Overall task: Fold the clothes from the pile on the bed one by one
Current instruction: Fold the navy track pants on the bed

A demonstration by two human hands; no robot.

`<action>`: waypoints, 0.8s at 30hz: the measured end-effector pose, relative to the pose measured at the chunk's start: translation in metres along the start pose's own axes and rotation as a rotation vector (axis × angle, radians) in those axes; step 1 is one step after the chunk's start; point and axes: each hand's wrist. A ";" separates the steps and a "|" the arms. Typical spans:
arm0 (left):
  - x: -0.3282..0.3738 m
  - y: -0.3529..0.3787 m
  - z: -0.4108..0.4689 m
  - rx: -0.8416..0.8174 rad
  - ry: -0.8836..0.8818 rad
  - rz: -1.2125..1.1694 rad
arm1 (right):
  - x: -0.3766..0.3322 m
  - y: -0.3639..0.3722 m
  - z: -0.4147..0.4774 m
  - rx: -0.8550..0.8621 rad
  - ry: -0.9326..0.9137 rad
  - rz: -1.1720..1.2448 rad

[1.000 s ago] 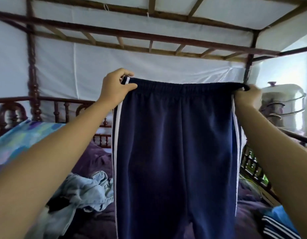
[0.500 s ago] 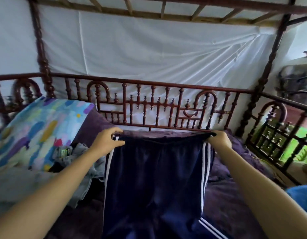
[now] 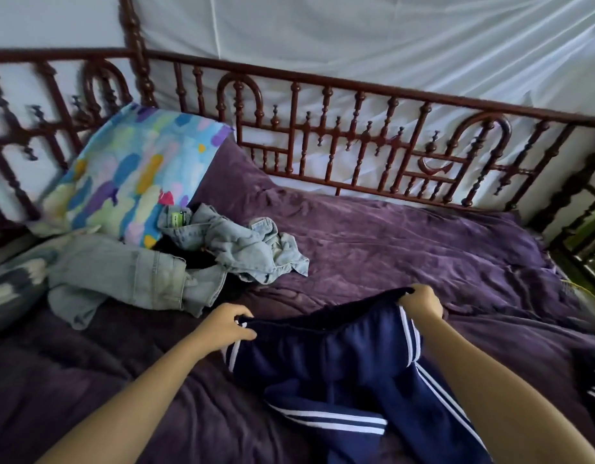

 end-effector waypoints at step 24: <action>-0.181 -0.017 -0.014 0.338 -0.538 0.083 | 0.031 0.163 -0.066 -0.501 0.009 -0.096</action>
Point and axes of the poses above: each hand's wrist, its own z-axis towards the middle knuckle, its own y-axis out of the palm, x = y × z, and after that the axes turned 4 degrees about y, right-handed
